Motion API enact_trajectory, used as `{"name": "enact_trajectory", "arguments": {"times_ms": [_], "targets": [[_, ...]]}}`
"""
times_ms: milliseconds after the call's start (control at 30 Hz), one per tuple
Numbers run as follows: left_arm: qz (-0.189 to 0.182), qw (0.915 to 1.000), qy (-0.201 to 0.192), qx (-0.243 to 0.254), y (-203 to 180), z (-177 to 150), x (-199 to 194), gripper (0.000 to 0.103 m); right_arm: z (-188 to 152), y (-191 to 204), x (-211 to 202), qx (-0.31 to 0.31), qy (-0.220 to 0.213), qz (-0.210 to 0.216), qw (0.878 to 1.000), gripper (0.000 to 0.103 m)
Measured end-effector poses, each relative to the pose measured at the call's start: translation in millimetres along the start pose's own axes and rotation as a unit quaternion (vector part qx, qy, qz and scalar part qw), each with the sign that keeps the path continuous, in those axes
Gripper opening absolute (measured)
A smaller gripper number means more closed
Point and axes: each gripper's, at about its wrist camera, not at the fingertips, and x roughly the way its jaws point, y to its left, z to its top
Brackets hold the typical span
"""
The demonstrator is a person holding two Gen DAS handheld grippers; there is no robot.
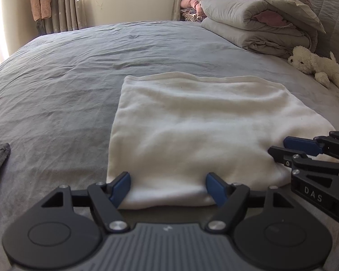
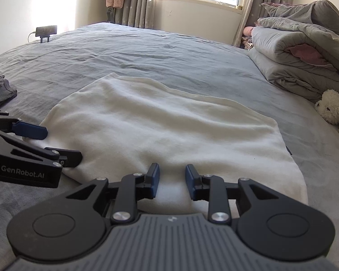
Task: Fold clothes
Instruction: 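Press the open right gripper onto the folded white sweatshirt to flatten it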
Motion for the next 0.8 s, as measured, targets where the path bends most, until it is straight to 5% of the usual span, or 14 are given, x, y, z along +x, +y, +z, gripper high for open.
{"name": "enact_trajectory", "arguments": {"times_ms": [233, 800], "targets": [[-0.055, 0.9973, 0.031, -0.038, 22, 9, 6, 0.08, 14, -10, 6, 0.012, 0.025, 0.017, 0.999, 0.034], [-0.048, 0.9979, 0.039, -0.021, 16, 9, 4, 0.081, 82, -22, 96, 0.057, 0.081, 0.025, 0.995, 0.049]]}}
